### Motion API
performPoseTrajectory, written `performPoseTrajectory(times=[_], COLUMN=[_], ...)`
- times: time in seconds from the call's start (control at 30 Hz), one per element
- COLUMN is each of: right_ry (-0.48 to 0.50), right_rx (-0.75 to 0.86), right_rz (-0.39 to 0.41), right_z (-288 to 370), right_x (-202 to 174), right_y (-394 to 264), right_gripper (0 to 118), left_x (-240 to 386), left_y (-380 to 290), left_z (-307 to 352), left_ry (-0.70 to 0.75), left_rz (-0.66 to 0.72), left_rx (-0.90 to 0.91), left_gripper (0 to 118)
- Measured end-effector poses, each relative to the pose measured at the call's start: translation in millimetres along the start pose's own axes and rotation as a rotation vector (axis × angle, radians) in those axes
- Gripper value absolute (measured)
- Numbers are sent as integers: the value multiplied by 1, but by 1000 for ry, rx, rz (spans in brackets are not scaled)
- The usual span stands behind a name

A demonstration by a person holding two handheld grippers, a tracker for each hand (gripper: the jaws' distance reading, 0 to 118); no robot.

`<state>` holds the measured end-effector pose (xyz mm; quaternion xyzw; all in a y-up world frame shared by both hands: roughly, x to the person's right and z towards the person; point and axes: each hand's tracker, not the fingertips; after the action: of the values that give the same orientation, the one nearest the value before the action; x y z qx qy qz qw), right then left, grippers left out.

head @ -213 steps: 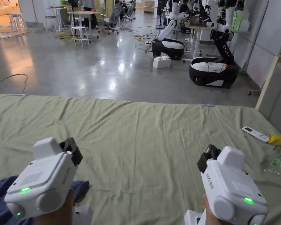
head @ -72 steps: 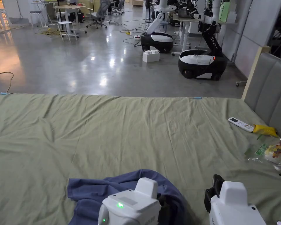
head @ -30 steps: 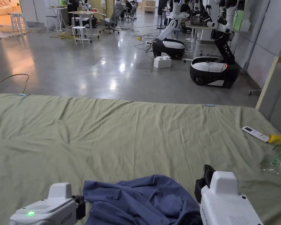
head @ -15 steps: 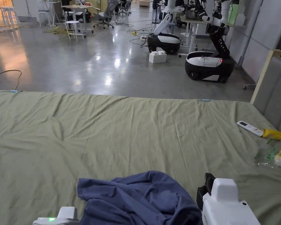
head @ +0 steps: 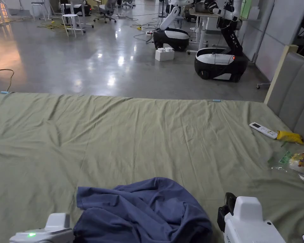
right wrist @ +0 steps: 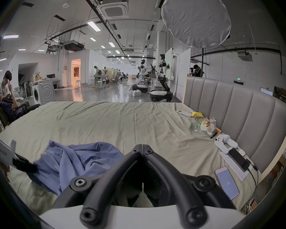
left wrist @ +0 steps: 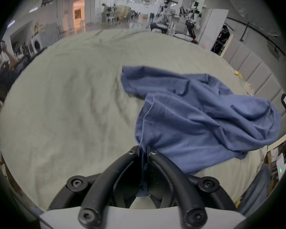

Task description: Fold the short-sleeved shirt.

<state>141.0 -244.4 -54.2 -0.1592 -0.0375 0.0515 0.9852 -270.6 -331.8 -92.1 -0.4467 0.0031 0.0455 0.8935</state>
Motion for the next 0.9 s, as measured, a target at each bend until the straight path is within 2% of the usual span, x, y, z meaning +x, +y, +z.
performPoseTrajectory(times=[0.07,0.13,0.2,0.33,0.4,0.43,0.5,0.53,0.7,0.9], right_ry=[35,39,44,75,101,95,86,90,121,147], right_rx=[-86,-115,-179,-306,-375,-407,-458,-468,-473,-465], right_rz=[-17,0,17,54,57,69,89,86,35,36], right_z=[-4,-6,-10,-19,-28,-31,-40,-43,-55,-71], right_x=[5,8,7,1,-2,-3,-5,-5,-10,-21], right_y=[-6,-13,-26,-58,-77,-83,-101,-106,-113,-103], right_gripper=[1,1,1,34,36,41,43,49,51,55], left_x=[-9,-16,-23,-37,-41,-43,-49,-51,-61,-58], left_y=[4,9,11,10,6,5,1,0,-8,-11], left_z=[16,27,31,29,25,24,24,24,23,23], left_ry=[-22,-37,-14,-4,20,30,53,65,82,84], left_rz=[18,82,74,92,94,92,97,95,104,90], left_rx=[33,72,72,66,63,61,65,67,50,41], left_gripper=[8,8,8,8,8,8,8,8,8,8])
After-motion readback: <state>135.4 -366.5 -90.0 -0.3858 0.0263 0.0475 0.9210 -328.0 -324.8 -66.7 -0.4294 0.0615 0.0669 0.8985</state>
